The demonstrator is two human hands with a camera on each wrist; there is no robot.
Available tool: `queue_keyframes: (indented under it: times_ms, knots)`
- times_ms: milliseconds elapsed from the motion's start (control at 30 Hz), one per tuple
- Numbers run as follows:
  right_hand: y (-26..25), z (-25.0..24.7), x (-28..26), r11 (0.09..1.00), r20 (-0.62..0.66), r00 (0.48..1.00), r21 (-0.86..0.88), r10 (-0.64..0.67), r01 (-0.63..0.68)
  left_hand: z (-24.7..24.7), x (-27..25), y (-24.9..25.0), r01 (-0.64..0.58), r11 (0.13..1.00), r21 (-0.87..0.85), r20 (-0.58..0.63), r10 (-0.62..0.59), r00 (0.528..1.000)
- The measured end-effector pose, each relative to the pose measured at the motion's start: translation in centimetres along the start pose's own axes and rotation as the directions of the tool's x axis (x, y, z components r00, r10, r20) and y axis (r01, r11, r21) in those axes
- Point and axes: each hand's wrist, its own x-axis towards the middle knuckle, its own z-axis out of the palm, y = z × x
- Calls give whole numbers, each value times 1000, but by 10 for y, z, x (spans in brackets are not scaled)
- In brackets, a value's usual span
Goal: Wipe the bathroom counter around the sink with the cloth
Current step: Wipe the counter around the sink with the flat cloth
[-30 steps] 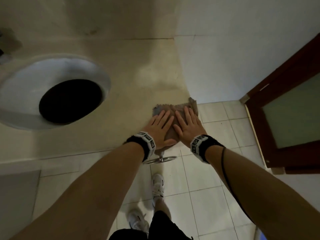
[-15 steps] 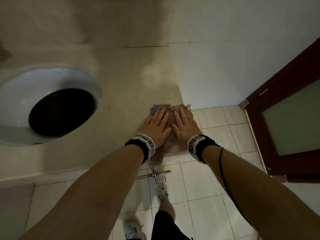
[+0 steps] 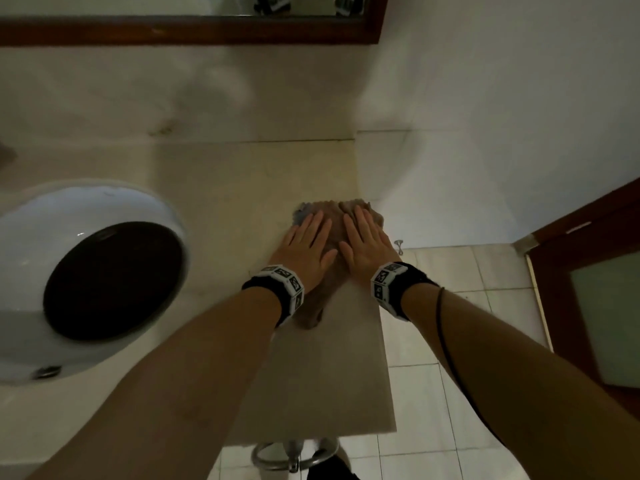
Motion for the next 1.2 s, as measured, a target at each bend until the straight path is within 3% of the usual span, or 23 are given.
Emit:
queue_keyframes:
  times_ms: [500,700,900,1100,1200]
  knots:
    - [27,-36,127,999,-22,999,-41,-33,32,-28,118,-46,49,999,-13,-27,-49,998]
    - [27,-35,147,999,-67,998,-54,-11,8,-30,136,-55,31,999,-13,-67,-32,997]
    - [5,-31,127,996,-71,997,-87,-8,2,-24,109,-60,27,1000,2,-84,-27,996]
    - [-51,-9,80,998,-14,1000,-65,13,-14,-14,37,-80,25,1000,11,-64,-24,998]
    - [-84,3,55,996,-55,998,-85,20,-25,-8,-7,-91,35,999,6,-77,-35,996]
